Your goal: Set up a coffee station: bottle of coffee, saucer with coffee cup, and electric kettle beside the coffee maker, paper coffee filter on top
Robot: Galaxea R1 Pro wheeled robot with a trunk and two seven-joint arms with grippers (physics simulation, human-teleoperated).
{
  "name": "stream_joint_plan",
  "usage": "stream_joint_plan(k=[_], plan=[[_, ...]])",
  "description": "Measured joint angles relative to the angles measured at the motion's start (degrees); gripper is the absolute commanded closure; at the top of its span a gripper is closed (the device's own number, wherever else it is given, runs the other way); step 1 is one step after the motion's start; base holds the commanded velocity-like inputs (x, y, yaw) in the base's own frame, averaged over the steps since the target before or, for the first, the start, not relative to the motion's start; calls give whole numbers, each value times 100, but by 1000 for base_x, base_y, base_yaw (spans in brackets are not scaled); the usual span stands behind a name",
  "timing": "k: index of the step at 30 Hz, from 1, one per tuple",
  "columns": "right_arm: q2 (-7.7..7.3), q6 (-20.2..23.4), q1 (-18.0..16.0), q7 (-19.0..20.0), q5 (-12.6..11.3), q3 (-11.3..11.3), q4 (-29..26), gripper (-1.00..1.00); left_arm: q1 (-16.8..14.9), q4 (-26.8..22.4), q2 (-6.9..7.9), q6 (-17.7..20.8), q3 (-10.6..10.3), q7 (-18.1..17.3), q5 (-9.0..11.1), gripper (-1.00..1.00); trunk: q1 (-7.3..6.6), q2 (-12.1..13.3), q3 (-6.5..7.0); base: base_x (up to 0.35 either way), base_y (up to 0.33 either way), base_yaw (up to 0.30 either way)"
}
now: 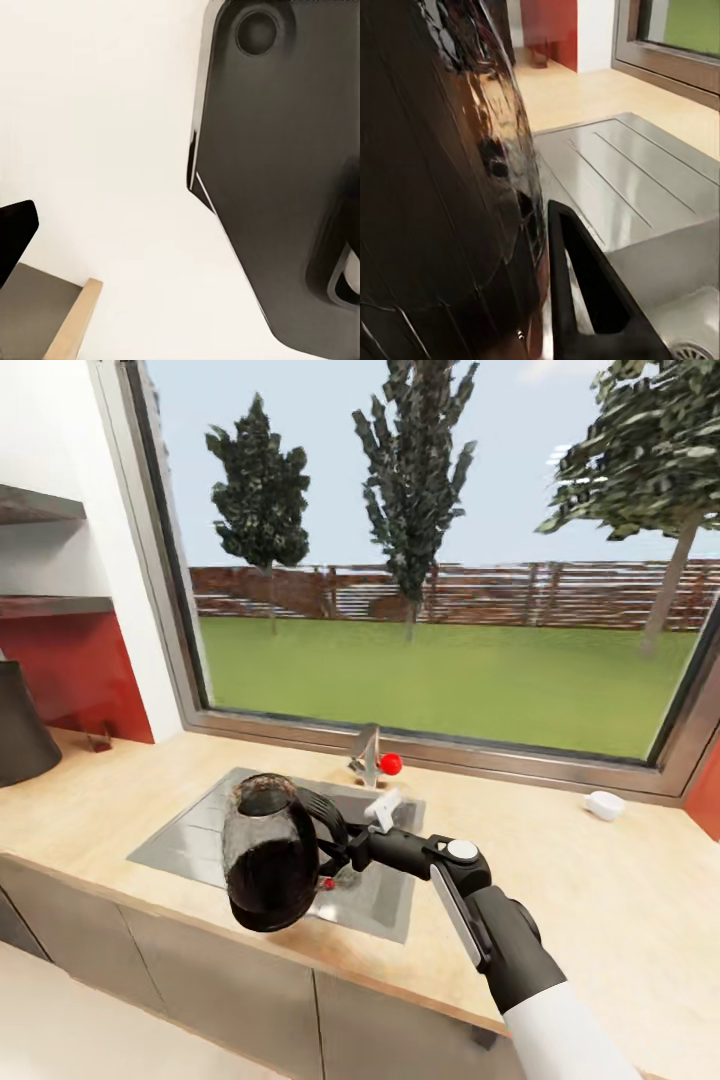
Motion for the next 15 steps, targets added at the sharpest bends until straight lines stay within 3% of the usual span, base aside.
stream_joint_plan(k=[10,15], plan=[[0,0,-1,0,1,0,7,100,0,-6,-4,-16,0,-6,0,-100,0,-3,26,147,320,272],[0,-10,-1,0,0,4,-18,100,-1,-8,-5,-16,0,-5,0,-100,0,-4,34,168,319,114]])
